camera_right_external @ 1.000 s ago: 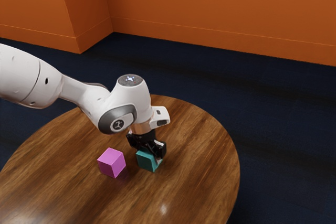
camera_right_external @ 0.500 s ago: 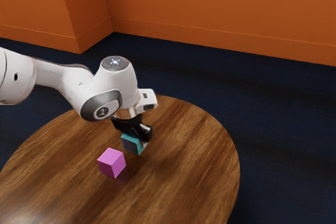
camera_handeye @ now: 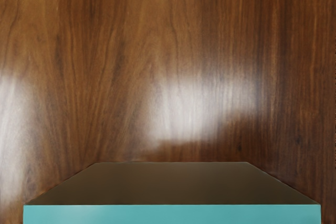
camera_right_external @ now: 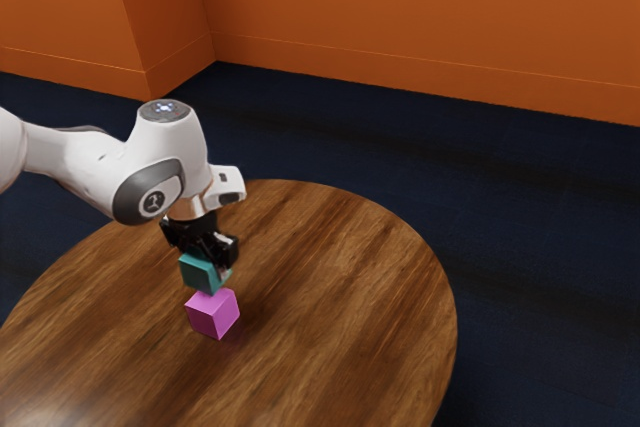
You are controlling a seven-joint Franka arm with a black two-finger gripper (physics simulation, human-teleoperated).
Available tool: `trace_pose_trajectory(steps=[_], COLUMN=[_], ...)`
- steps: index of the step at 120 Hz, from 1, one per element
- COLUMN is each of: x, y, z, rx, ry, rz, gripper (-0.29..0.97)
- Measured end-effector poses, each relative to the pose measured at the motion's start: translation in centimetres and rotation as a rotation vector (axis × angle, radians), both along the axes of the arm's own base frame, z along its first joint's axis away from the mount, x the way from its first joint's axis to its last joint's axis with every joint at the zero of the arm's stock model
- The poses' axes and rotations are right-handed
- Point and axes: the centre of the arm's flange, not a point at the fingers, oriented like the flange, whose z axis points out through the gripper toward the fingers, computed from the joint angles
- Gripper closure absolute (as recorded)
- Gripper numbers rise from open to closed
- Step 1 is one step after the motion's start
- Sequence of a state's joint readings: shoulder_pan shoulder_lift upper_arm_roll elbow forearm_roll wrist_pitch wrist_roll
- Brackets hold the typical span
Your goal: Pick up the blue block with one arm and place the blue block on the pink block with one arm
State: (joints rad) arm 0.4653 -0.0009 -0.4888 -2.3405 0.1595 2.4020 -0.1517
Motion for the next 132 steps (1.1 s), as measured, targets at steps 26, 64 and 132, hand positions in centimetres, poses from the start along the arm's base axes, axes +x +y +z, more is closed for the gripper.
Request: trace_pose_trajectory(steps=[26,64,132], x=[-0.5,-0.6,-1.8], y=[0.1,-0.1,-3.2], z=[-0.5,-0.5,-0.2], rx=[-0.01,-0.029,-0.073], ry=[0.035,0.046,0.046], rz=[-0.072,-0.141,-0.156], gripper=[0.3,0.3,0.31])
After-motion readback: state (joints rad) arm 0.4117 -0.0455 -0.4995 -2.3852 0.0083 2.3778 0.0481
